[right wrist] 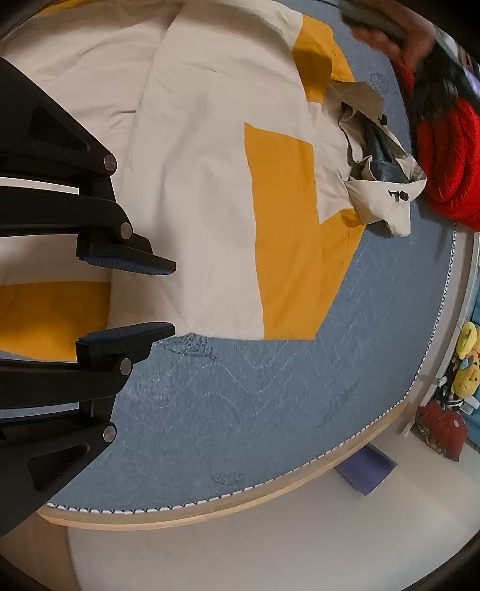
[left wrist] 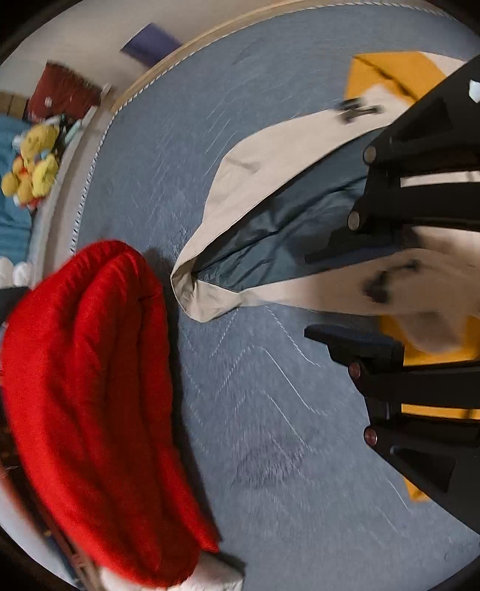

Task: Fold large clothes
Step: 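Grasp the hood with the left tool and fold it down onto the body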

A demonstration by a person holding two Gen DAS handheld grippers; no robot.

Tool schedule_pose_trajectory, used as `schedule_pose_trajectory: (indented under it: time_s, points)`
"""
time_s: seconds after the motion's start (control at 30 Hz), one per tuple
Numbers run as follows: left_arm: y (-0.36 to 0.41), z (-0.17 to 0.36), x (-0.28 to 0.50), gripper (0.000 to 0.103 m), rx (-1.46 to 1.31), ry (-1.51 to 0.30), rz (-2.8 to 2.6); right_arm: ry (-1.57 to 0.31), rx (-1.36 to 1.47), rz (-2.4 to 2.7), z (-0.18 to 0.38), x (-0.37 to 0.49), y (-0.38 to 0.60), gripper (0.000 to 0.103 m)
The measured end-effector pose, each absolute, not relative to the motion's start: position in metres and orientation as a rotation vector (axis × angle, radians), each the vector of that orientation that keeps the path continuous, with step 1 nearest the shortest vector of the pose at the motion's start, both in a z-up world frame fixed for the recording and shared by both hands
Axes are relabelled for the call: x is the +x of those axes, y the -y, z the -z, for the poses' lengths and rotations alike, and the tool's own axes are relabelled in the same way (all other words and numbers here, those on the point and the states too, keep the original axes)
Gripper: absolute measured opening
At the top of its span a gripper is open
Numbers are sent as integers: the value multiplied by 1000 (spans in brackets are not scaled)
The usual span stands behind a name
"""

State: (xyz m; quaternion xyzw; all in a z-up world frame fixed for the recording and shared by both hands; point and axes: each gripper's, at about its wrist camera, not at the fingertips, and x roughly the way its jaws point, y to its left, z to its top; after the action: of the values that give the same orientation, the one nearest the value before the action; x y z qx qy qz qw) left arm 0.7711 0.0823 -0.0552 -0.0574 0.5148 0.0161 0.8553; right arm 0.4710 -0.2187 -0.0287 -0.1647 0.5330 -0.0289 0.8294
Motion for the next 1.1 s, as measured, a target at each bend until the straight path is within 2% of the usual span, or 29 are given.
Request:
schedule_pose_trajectory:
  time_s: [0.03, 0.1, 0.33, 0.37, 0.4, 0.47, 0.63, 0.8, 0.93, 1.03, 1.1]
  points:
    - [-83, 63, 782, 38, -136, -1105, -39, -1134, -349, 58, 30, 472, 218, 28]
    - [-84, 79, 799, 50, -164, -1164, -43, -1144, -341, 50, 34, 475, 216, 28]
    - [-84, 114, 833, 48, -179, -1234, -91, -1176, -295, 44, 44, 485, 218, 28]
    - [-84, 117, 835, 42, -174, -1237, -95, -1181, -292, 40, 45, 486, 218, 28]
    - [-82, 120, 836, 26, -166, -1239, -92, -1183, -287, 37, 46, 487, 219, 28]
    - [-80, 122, 837, 7, -145, -1239, -93, -1185, -284, 34, 47, 488, 220, 28]
    - [-68, 89, 815, 3, -81, -1149, -38, -1188, -279, 40, 47, 491, 222, 28]
    - [-53, 22, 750, 2, 20, -1012, 94, -1175, -260, 36, 39, 493, 222, 28]
    - [-37, -26, 659, 2, 114, -909, 217, -1164, -228, 20, 29, 490, 219, 28]
    - [-28, -45, 569, 2, 171, -861, 305, -1138, -209, 8, 15, 485, 220, 28]
    - [-31, -40, 527, 2, 181, -873, 318, -1123, -194, 8, 7, 482, 221, 28]
